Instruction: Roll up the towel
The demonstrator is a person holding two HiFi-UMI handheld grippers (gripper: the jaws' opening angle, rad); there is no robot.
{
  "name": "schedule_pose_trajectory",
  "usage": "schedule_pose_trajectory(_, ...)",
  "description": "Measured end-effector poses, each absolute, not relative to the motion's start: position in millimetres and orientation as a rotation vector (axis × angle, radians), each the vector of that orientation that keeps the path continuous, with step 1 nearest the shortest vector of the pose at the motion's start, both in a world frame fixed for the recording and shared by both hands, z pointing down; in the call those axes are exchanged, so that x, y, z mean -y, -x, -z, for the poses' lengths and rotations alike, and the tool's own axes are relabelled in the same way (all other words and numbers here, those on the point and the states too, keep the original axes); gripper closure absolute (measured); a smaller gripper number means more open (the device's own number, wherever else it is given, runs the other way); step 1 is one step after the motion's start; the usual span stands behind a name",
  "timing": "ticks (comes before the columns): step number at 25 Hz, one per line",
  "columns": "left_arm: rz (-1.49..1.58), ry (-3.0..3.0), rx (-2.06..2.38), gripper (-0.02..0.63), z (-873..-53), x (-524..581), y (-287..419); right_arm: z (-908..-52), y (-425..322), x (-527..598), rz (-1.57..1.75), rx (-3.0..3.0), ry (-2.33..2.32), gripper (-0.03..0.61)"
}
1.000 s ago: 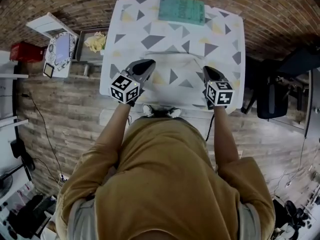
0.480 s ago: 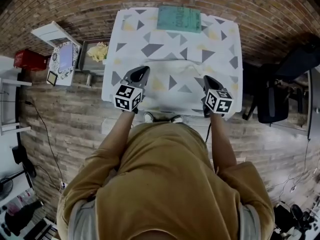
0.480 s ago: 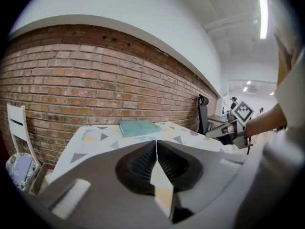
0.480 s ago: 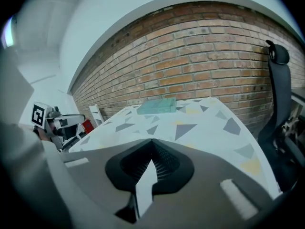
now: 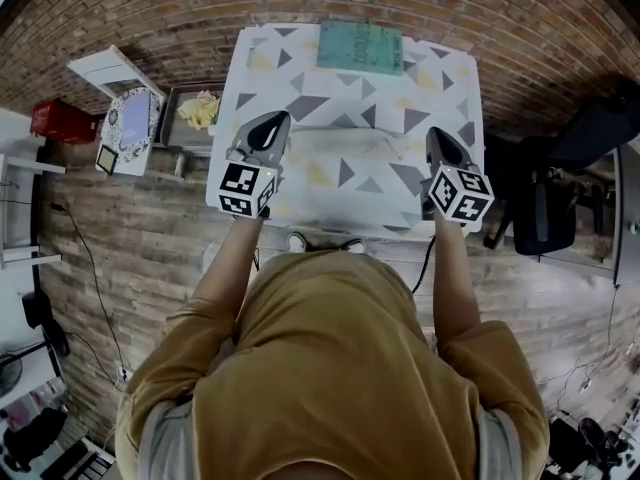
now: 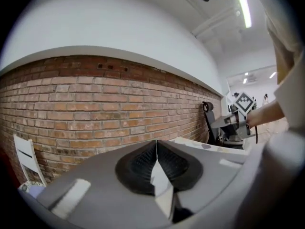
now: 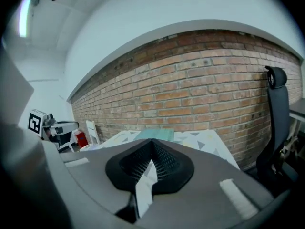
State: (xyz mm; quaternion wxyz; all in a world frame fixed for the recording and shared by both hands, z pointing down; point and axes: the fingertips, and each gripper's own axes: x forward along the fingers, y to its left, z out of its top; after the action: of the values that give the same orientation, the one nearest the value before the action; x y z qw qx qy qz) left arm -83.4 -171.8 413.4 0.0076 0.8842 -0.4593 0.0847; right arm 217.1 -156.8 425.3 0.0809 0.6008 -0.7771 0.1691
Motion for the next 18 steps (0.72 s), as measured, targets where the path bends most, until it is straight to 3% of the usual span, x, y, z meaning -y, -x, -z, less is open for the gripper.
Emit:
schedule_pose_trajectory(10, -0.090, -2.986, 1.659, 0.549, -280.2, 164.0, 112.9, -283.9, -235.6, 148.1, -0.071, 2.444, -1.977, 0.575)
schedule_pose_trajectory(18, -0.026, -2.986, 1.850, 0.549, -214.4, 134.9, 152.7, -220.2, -246.9, 113.0, 0.164, 2.440, -2.026, 0.575)
